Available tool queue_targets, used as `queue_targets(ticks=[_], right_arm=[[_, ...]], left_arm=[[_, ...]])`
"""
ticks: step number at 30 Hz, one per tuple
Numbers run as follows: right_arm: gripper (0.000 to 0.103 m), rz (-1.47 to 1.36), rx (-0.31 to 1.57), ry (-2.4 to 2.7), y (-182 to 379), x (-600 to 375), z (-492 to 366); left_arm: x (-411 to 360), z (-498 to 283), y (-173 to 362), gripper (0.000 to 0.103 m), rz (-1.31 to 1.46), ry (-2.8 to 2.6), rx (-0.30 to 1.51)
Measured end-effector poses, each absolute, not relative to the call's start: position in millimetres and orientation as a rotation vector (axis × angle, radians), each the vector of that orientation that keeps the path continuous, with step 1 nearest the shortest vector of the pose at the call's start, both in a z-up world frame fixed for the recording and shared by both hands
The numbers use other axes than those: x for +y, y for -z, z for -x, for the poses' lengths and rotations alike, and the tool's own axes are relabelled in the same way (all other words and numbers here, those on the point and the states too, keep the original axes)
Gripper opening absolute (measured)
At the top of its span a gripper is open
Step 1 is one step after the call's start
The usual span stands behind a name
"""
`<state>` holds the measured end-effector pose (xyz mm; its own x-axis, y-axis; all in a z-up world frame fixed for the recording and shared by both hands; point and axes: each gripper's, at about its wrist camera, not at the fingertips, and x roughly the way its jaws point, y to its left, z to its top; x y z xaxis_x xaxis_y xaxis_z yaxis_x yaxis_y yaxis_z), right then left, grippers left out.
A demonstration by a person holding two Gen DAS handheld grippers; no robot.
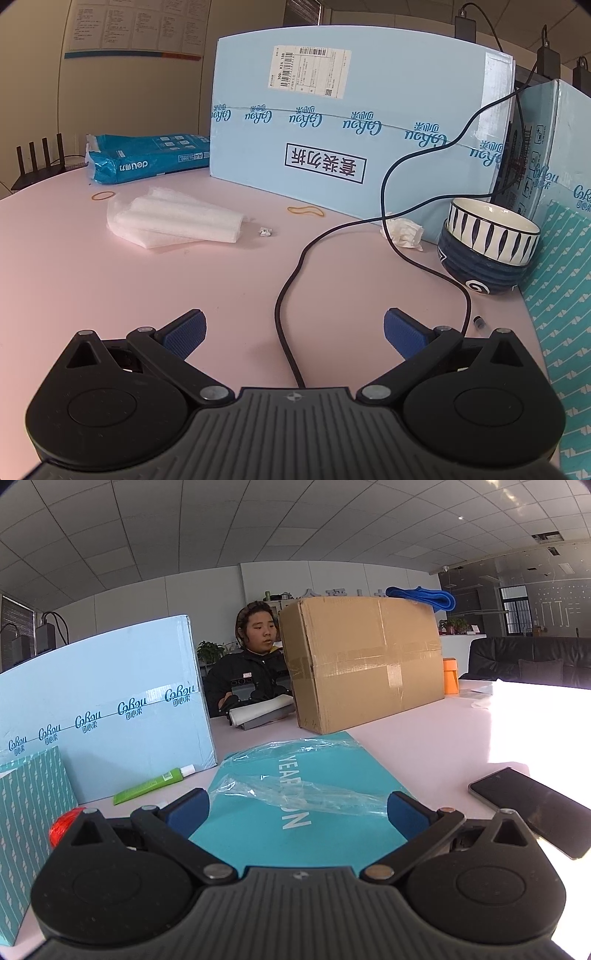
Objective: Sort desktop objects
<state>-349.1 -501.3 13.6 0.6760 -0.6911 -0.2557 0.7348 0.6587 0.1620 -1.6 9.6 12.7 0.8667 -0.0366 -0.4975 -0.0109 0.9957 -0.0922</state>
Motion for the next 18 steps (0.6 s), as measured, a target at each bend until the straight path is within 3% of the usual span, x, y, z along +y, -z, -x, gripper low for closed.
queue_targets(ticks=[18], right_arm=[[0.103, -0.217, 0.249, 0.761, -13.5, -495.9, 338.6]], left_arm=[[14.9, 3.8, -11.7, 0.103, 0.127, 0.024, 0.534]])
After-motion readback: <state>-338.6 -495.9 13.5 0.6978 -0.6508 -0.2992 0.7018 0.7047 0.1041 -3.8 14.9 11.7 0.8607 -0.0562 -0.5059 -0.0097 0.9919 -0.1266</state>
